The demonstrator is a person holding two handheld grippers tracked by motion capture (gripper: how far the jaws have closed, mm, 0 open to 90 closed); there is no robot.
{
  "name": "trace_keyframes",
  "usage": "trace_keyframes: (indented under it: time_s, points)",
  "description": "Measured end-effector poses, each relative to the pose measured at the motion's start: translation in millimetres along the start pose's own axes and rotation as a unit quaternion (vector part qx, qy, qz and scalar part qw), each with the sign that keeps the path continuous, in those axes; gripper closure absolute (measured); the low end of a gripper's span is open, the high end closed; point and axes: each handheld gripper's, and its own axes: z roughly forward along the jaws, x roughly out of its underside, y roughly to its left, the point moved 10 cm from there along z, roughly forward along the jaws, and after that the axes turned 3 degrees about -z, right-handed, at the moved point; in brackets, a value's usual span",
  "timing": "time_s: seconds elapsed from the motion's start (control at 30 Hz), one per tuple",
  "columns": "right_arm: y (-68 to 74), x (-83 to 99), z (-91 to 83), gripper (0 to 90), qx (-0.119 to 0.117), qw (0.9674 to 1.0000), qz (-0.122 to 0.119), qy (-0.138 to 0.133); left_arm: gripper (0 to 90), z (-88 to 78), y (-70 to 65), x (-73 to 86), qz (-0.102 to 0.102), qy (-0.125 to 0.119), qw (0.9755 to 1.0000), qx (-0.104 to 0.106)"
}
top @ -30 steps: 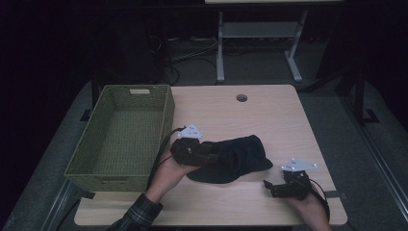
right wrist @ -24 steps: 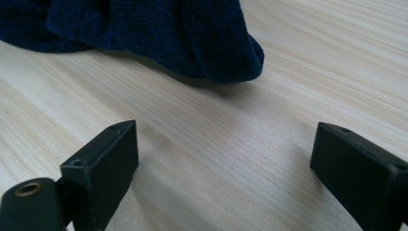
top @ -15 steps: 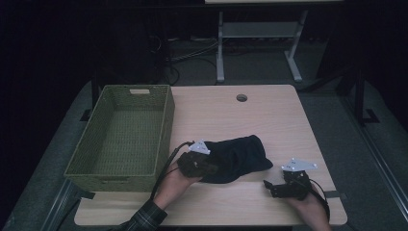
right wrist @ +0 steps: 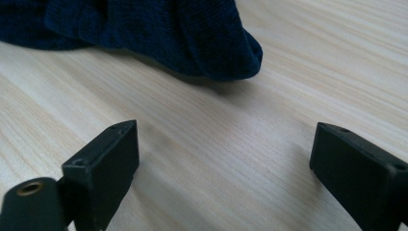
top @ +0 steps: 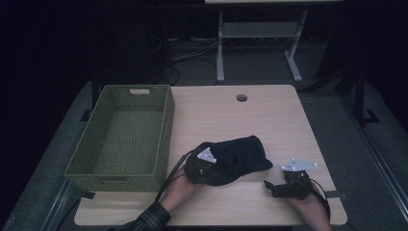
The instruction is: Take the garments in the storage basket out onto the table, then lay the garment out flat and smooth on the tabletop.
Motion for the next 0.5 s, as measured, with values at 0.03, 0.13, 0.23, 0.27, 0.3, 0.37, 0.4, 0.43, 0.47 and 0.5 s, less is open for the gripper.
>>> trace_keyframes:
  time_s: [0.03,0.13,0.23,0.27,0.3,0.37,0.4,0.43,0.47,0.5]
  points:
    - [0.0,0.0,0.0,10.0,0.000,1.0000,0.000,0.000,89.8,0.0,0.0,0.0,0.000,0.000,1.0000,0.000]
    - [-0.4,-2.3,-4.6,16.4,-0.008,0.9999,-0.004,0.011,89.8,-0.2,0.6,0.4,-0.004,-0.002,1.0000,0.006]
    - [-1.6,-8.5,-13.0,17.2,-0.014,0.9999,-0.004,-0.002,89.8,-0.2,0.8,0.5,-0.006,-0.004,0.9999,0.008]
    - [-1.6,-8.5,-13.0,17.2,-0.014,0.9999,-0.004,-0.002,89.8,-0.2,0.8,0.5,-0.006,-0.004,0.9999,0.008]
    - [-1.9,-11.2,-16.7,19.3,-0.017,0.9998,-0.005,-0.008,89.8,-0.1,1.0,0.6,-0.006,-0.005,0.9999,0.009]
    - [-0.9,-17.3,-23.4,24.2,-0.033,0.9993,-0.004,-0.019,89.8,-0.1,1.4,0.6,-0.007,-0.005,0.9999,0.011]
    - [0.0,-22.8,-27.5,25.4,-0.045,0.9987,-0.004,-0.024,89.8,0.0,1.4,0.6,-0.006,-0.006,0.9999,0.012]
    - [0.0,-22.8,-27.5,25.4,-0.045,0.9987,-0.004,-0.024,89.8,0.0,1.4,0.6,-0.006,-0.006,0.9999,0.012]
    - [0.2,-25.4,-28.5,25.4,-0.048,0.9985,-0.006,-0.026,89.8,0.0,1.3,0.6,-0.006,-0.006,0.9999,0.011]
    - [0.8,-31.2,-31.1,25.4,-0.053,0.9979,-0.010,-0.036,89.8,0.1,1.2,0.5,-0.005,-0.007,0.9999,0.010]
